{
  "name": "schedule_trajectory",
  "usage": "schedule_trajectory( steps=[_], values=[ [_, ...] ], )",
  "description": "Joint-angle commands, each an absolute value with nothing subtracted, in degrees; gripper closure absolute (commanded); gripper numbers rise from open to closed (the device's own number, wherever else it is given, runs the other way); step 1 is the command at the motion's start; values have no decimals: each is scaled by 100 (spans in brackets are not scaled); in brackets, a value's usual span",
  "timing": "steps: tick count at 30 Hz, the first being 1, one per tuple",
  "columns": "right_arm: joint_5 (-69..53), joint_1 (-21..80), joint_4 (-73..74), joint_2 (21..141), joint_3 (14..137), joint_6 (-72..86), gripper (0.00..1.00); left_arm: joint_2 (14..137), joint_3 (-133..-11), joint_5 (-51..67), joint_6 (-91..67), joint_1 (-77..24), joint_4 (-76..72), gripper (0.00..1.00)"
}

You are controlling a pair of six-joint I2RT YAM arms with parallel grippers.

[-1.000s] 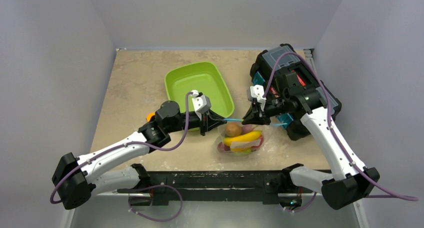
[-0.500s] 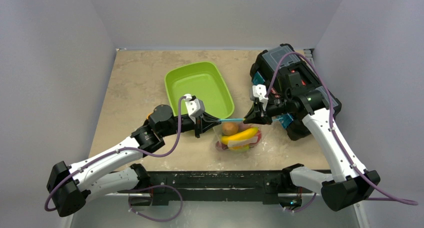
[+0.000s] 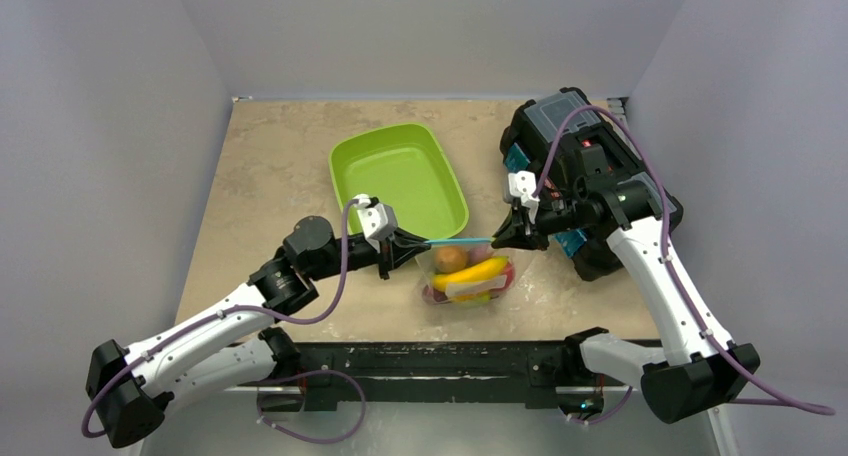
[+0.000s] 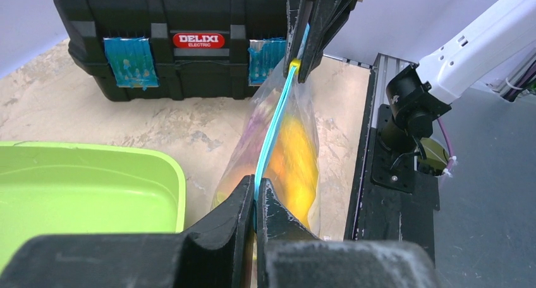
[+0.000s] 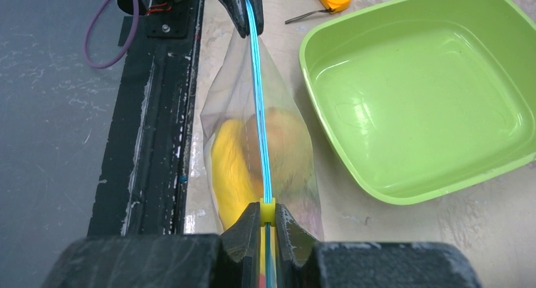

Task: Open the zip-top bag and remove the fake food
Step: Unzip the zipper food storage bag at the center of the board.

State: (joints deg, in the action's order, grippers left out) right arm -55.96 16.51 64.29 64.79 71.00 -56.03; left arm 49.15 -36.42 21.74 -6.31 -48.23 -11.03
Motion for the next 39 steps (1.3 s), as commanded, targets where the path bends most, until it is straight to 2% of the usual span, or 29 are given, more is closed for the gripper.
schedule_trajectory(
  steps=[1,23,39],
  values=[
    [-5302,1532,6635,6346,7156,-5809,100,4668,-3556,1982,-465,-4714,-1025,100],
    [-4667,1262,7202,6472,7397,-6313,100,4274,-3402,1857,-310,-4623,-709,100],
    [-4452,504,7746,6598,7473,-7061,100,4207,-3407,1948,-194,-4477,-587,100]
  ],
)
